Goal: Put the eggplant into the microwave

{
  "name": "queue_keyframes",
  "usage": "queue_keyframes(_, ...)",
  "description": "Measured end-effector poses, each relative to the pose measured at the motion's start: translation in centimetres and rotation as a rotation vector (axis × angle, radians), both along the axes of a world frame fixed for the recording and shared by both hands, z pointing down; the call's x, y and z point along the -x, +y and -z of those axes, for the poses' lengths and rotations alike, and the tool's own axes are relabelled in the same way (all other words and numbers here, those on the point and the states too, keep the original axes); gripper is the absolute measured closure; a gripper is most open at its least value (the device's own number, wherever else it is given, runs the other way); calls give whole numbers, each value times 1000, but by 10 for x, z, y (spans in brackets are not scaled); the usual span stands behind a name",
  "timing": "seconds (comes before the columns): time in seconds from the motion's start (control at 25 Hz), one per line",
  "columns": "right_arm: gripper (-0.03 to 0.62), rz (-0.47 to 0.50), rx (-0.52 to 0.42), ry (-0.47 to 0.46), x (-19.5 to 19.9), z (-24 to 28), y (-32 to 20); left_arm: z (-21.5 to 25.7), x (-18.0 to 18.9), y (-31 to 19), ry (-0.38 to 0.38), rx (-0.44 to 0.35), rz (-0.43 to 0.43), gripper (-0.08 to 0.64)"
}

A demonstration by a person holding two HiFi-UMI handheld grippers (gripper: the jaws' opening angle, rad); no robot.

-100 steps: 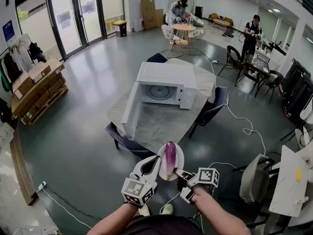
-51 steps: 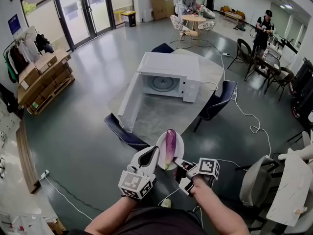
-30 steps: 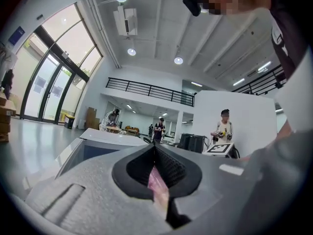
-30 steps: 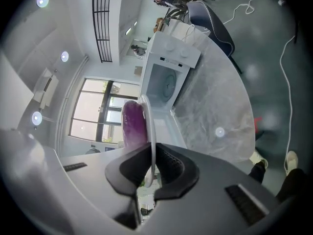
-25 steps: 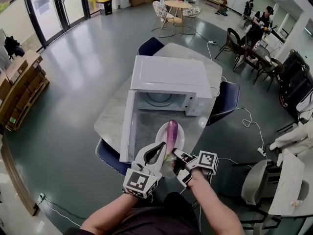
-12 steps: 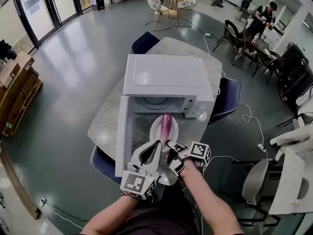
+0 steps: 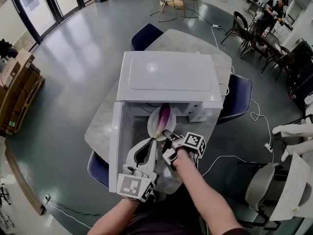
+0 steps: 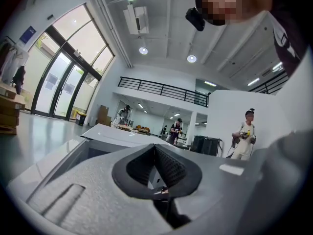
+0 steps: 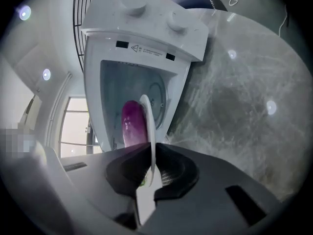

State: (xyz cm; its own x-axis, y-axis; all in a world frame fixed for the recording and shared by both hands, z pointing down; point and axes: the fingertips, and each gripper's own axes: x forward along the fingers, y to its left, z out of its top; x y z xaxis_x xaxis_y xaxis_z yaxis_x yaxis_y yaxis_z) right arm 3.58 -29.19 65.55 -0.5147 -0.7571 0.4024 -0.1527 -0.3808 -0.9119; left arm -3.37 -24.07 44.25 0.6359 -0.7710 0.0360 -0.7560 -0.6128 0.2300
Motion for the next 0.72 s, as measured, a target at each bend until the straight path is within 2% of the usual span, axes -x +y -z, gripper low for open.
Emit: queue_keyframes(0.72,563,-89,47,-33,-8,-54,-82,-31,-8,-42,5,48,31,554)
